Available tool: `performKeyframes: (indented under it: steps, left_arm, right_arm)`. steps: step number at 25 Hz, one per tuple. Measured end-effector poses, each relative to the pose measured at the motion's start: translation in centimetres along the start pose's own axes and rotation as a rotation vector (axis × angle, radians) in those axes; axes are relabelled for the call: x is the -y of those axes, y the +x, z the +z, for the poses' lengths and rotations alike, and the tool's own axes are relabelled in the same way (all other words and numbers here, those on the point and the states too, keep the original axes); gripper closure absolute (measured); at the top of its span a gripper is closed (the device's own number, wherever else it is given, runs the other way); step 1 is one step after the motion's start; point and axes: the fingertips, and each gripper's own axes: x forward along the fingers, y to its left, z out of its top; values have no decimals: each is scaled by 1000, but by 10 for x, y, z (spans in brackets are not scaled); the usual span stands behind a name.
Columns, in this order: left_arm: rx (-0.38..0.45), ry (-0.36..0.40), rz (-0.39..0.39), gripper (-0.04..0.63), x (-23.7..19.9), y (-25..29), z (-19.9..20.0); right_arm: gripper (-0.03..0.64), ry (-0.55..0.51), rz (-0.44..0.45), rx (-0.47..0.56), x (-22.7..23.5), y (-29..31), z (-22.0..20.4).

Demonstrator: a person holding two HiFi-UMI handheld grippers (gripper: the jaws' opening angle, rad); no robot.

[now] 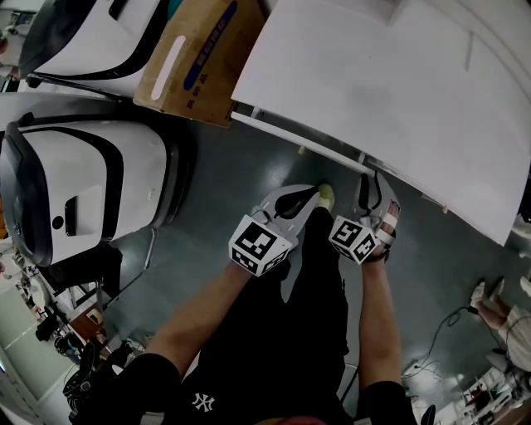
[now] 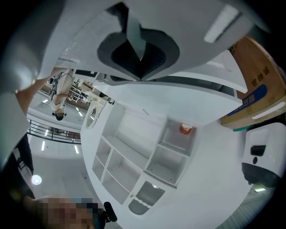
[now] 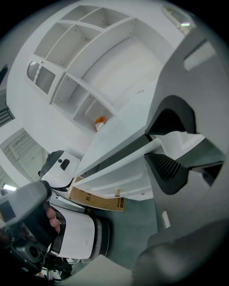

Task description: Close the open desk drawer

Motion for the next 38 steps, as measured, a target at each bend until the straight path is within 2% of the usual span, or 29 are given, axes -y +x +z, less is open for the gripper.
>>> performKeyframes:
  steps: [8, 17, 19, 20, 22, 30, 38]
  left_arm:
    - [5, -4, 4, 595, -10, 6, 2]
    - [2, -6, 2, 595, -15, 10, 3]
    - [2, -5, 4, 595, -17, 10, 2]
    - [3, -4, 5, 595, -17, 10, 2]
    - [4, -2, 3, 595, -18, 10, 1]
    - [2, 5, -8, 595, -18, 12, -7]
    - [13, 14, -4, 595, -21, 14, -5]
  right_arm:
    - [452, 50, -23, -3, 14, 13, 1]
    - [442, 40, -40, -31, 21, 15, 4]
    - [436, 41, -69, -39, 22, 15, 4]
    - [427, 53, -96, -38, 23, 15, 4]
    - [366, 68, -138, -34, 28, 15, 3]
    - [362, 30, -164, -26, 33, 23, 8]
    - [359, 51, -171, -34, 37, 29, 8]
